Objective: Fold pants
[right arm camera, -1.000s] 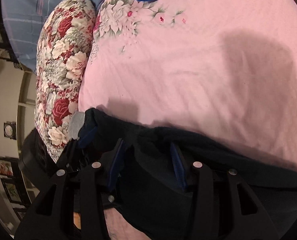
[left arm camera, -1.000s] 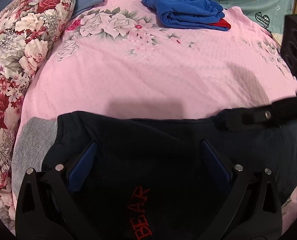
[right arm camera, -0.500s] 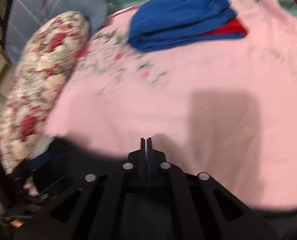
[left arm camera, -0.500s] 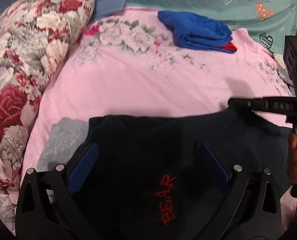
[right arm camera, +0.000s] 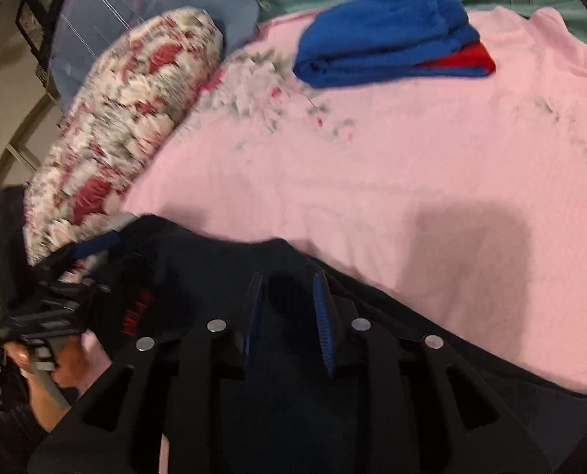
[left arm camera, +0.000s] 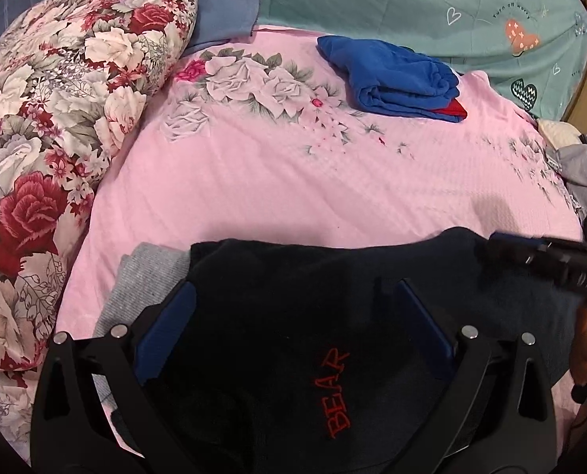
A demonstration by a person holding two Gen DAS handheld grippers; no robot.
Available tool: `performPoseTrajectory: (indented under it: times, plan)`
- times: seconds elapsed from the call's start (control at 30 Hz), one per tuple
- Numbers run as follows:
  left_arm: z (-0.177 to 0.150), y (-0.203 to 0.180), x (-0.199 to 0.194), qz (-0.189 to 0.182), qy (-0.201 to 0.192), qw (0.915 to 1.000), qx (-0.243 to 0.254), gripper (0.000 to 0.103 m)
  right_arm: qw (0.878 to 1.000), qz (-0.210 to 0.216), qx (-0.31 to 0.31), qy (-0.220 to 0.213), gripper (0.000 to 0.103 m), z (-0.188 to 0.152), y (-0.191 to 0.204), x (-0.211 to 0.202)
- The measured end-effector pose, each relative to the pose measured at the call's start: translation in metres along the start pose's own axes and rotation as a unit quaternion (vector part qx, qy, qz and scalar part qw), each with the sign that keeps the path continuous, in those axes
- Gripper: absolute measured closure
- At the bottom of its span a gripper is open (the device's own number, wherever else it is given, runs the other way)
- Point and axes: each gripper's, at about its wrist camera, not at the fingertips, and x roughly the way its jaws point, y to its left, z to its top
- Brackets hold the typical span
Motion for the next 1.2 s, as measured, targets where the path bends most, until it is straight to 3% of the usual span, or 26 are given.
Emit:
performPoseTrajectory:
  times: [0.03, 0.07, 0.1, 0.13, 0.23, 0.27, 0.33, 0.37, 0.43, 0.5, 0.63, 0.73, 0.77, 0.83, 0.93, 1.07, 1.13, 1.2]
  plan:
    - [0.000, 0.001, 0.001, -0.001, 0.001, 1.0000, -0.001, 0.002, 0.999, -0.034, 0.001, -0.006, 0.103, -0.001, -0.005, 0.004]
    - [0.001, 0.002, 0.003, -0.003, 0.003, 1.0000, -0.003, 0.002, 0.997, -0.078, -0.002, -0.023, 0.099, -0.001, -0.012, 0.003]
    - [0.000, 0.003, 0.003, -0.004, 0.005, 1.0000, -0.003, 0.002, 0.987, -0.155, 0.003, -0.033, 0.097, 0.000, -0.017, 0.002]
    - [0.000, 0.004, 0.004, -0.007, 0.006, 0.9999, -0.005, 0.002, 0.988, -0.149, 0.016, -0.041, 0.097, 0.001, -0.022, -0.003]
    - [0.003, 0.010, -0.007, -0.057, -0.008, 0.9980, -0.026, 0.002, 0.994, -0.040, 0.055, -0.091, 0.097, -0.001, -0.023, -0.031]
    - [0.004, 0.013, -0.016, -0.086, -0.024, 0.9955, -0.033, 0.002, 0.994, -0.014, 0.048, -0.098, 0.093, 0.000, -0.016, -0.036]
    - [0.007, 0.018, -0.030, -0.099, -0.050, 0.9931, -0.038, 0.002, 0.995, 0.039, 0.031, -0.083, 0.077, -0.001, 0.001, -0.035]
    - [0.008, 0.023, -0.034, -0.083, -0.061, 0.9938, -0.044, 0.002, 0.995, 0.055, 0.030, -0.073, 0.072, -0.003, 0.007, -0.031]
    - [0.010, 0.034, -0.031, -0.041, -0.058, 0.9959, -0.055, 0.002, 0.996, 0.073, 0.021, -0.035, 0.072, -0.007, 0.021, -0.016]
    - [0.012, 0.050, -0.017, -0.002, -0.028, 0.9961, -0.084, 0.002, 0.999, 0.051, 0.014, -0.001, 0.072, -0.011, 0.028, 0.000]
    - [0.009, 0.076, 0.013, 0.015, 0.048, 0.9894, -0.136, 0.003, 0.999, 0.040, 0.019, 0.027, 0.074, -0.014, 0.019, 0.018]
    - [0.007, 0.073, 0.019, 0.051, 0.054, 0.9901, -0.119, 0.003, 0.999, 0.031, 0.044, 0.006, 0.080, -0.008, 0.005, 0.015]
    - [0.007, 0.068, 0.023, 0.097, 0.050, 0.9893, -0.097, 0.003, 0.999, 0.025, 0.044, 0.001, 0.090, -0.006, 0.002, 0.013]
    - [0.007, 0.060, 0.033, 0.160, 0.049, 0.9845, -0.052, 0.002, 0.998, 0.030, 0.055, 0.004, 0.091, -0.005, -0.003, 0.015]
    - [0.008, 0.059, 0.031, 0.161, 0.042, 0.9847, -0.051, 0.002, 0.999, 0.025, 0.043, -0.003, 0.088, -0.002, -0.002, 0.006]
    - [0.010, 0.062, 0.012, 0.135, 0.021, 0.9875, -0.079, 0.002, 0.998, 0.000, 0.055, -0.008, 0.070, -0.009, -0.015, -0.024]
    - [0.008, 0.055, 0.004, 0.129, 0.010, 0.9892, -0.068, 0.002, 0.998, -0.021, 0.050, -0.019, 0.064, -0.027, -0.018, -0.057]
    - [0.007, 0.041, -0.006, 0.104, -0.009, 0.9932, -0.052, 0.002, 0.998, -0.038, 0.016, -0.049, 0.037, -0.052, -0.021, -0.092]
